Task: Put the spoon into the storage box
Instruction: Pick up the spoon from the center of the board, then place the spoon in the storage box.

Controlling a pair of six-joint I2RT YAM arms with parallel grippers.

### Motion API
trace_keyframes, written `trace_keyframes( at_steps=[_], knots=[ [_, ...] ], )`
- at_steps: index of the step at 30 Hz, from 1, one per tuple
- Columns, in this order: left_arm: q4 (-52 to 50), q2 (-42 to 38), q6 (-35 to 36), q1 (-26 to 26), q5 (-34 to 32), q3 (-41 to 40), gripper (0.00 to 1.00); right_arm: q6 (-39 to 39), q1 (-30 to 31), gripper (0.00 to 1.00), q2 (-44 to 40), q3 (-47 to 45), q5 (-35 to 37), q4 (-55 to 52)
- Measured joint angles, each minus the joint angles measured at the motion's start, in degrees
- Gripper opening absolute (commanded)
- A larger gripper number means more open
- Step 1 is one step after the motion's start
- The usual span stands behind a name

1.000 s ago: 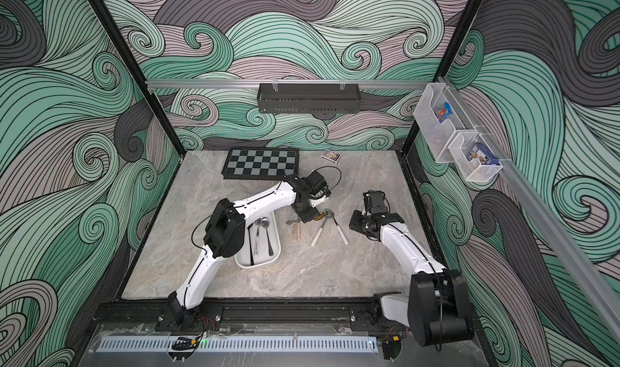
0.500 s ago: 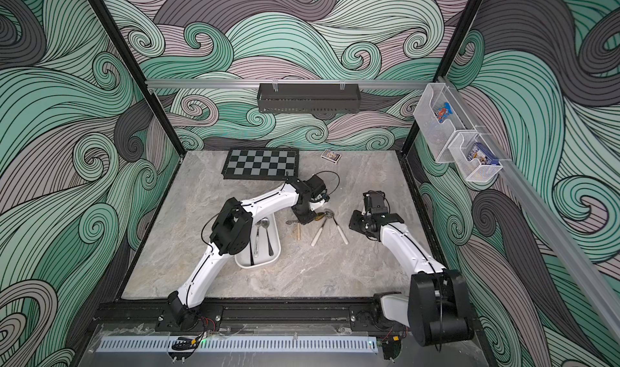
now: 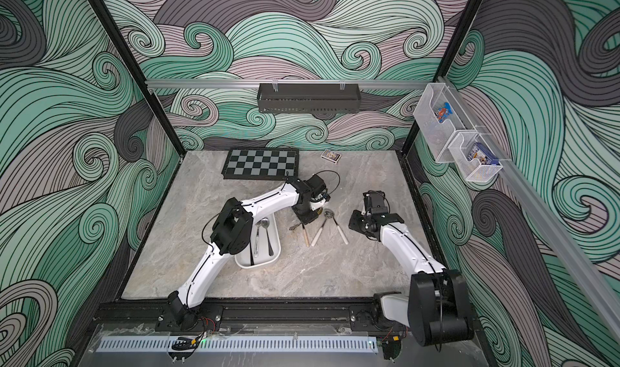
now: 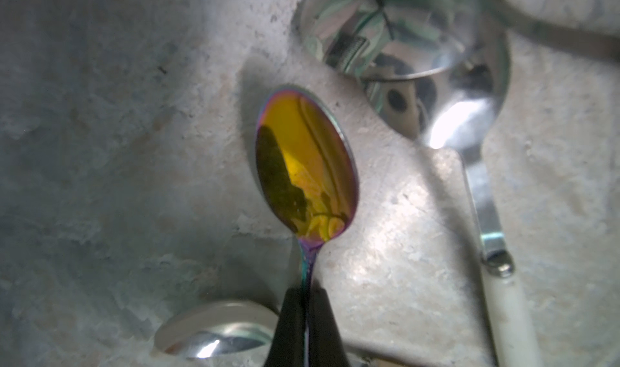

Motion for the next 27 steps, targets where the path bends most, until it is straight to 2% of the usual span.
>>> trace_keyframes(
  at_steps=[7, 15, 18, 22, 27],
  knots=[
    [-0.4, -2.0, -2.9, -0.1, -0.4, 0.8, 0.0, 0.4, 0.0, 0.41, 0.0, -0.3, -0.2, 0.6],
    [-1.2, -15.7, -10.6, -0.1, -6.4, -0.5, 0.0, 0.5, 0.0, 0.42, 0.1, -0.7, -1.4, 1.1],
    [-0.3, -25.3, -15.1, 0.4, -8.0, -7.7, 0.0, 0.2, 0.1, 0.43, 0.8, -0.7, -2.1, 1.5],
    [2.8, -39.7, -21.4, 2.1, -10.2, -23.4, 0.0, -0.3, 1.2, 0.43, 4.0, -0.3, -2.6, 1.5],
    [6.4, -51.4, -30.5, 7.2, -12.2, -41.4, 0.0, -0.7, 3.3, 0.43, 6.8, 0.3, -2.6, 1.5]
  ],
)
